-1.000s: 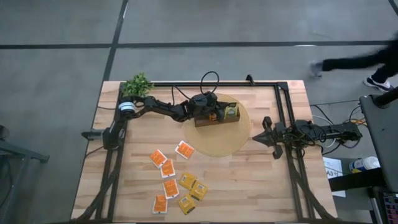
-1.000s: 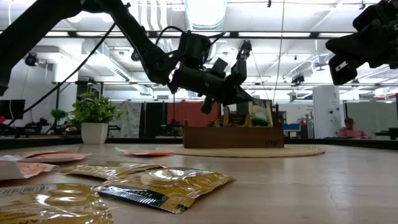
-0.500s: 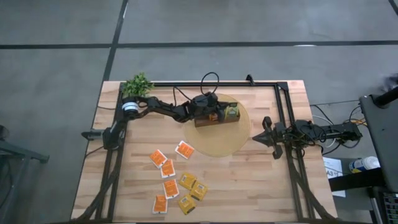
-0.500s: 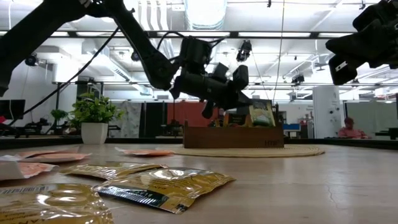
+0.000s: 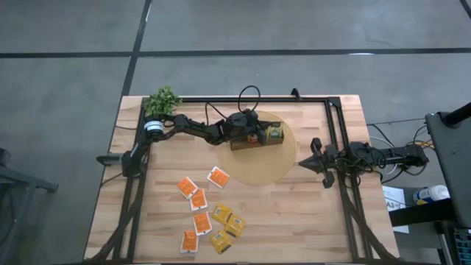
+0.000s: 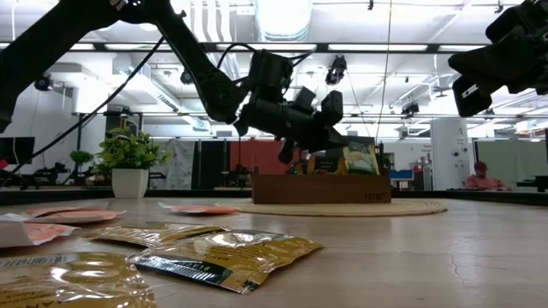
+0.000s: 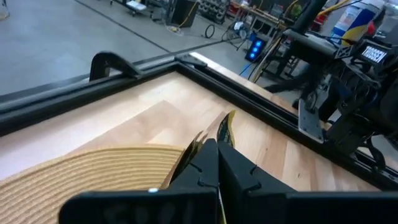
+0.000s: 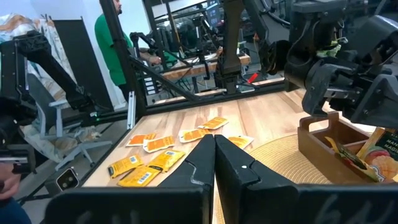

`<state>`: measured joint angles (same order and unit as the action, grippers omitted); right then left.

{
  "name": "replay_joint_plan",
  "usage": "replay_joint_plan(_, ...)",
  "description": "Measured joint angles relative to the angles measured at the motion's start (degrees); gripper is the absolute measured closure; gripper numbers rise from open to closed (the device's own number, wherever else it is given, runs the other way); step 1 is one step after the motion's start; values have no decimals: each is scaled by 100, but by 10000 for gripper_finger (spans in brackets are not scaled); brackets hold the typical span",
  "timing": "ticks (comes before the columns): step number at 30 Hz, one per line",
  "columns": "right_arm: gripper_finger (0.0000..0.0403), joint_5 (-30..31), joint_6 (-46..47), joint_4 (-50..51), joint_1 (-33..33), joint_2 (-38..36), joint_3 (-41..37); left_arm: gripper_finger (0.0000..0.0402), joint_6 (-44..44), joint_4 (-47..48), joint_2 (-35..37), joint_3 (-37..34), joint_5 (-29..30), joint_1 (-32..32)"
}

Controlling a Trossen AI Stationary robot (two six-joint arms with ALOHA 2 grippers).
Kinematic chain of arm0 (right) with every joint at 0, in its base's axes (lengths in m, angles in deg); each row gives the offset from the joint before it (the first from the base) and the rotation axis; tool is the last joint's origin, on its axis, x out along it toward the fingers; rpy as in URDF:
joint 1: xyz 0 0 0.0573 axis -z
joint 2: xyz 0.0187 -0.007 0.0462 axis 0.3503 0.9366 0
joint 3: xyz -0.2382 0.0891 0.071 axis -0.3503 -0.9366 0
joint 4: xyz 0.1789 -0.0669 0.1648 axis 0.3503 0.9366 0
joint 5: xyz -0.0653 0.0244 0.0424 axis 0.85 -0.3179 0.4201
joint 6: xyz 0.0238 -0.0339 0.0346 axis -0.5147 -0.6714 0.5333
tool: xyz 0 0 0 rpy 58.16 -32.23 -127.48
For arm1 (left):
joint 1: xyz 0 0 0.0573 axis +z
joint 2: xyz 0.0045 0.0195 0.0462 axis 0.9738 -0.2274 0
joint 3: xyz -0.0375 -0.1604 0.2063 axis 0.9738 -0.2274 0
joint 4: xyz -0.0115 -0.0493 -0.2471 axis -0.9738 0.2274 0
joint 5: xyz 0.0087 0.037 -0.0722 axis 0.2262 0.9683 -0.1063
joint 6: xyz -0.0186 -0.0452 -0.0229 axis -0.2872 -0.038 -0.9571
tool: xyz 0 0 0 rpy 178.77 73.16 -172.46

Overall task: Pick & Place Tea
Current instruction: Adjust the yellow tea bag in the right section of the wooden organizer to align the position

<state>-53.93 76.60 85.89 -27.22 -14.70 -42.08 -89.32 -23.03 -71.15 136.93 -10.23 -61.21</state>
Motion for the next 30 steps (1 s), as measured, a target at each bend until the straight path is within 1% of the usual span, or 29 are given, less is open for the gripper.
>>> replay_joint_plan(5,394,0,2,0,-1,1,0,400,-32,43,-20,0,0,0)
replay_joint_plan(7,394,0,1,0,-1,0,0,392,-11,45,-28,0,0,0)
replay_joint_plan(14,394,0,1,0,-1,1,0,324,103,32,-28,2,65,-2)
replay_joint_plan(17,394,0,0,0,1,0,0,304,82,27,-28,2,63,-4)
replay_joint_plan(24,394,0,0,0,-1,1,-1,296,70,28,-31,36,41,-4)
replay_joint_plan(30,394,0,0,0,1,0,0,296,161,-23,-31,122,-470,-4)
